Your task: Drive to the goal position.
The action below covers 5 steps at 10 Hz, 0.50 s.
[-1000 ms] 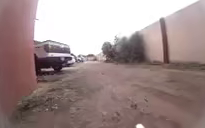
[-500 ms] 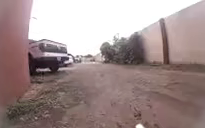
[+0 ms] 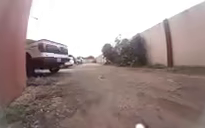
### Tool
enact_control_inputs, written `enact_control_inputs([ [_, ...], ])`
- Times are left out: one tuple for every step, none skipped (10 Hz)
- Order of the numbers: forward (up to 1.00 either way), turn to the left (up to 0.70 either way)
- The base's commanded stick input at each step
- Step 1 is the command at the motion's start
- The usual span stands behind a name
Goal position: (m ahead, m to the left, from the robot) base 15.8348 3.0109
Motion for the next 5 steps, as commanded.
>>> enact_control_inputs([
  [0.5, 0.0],
  [0.5, 0.0],
  [0.5, 0.0],
  [0.5, 0.0],
  [0.5, 0.0],
])
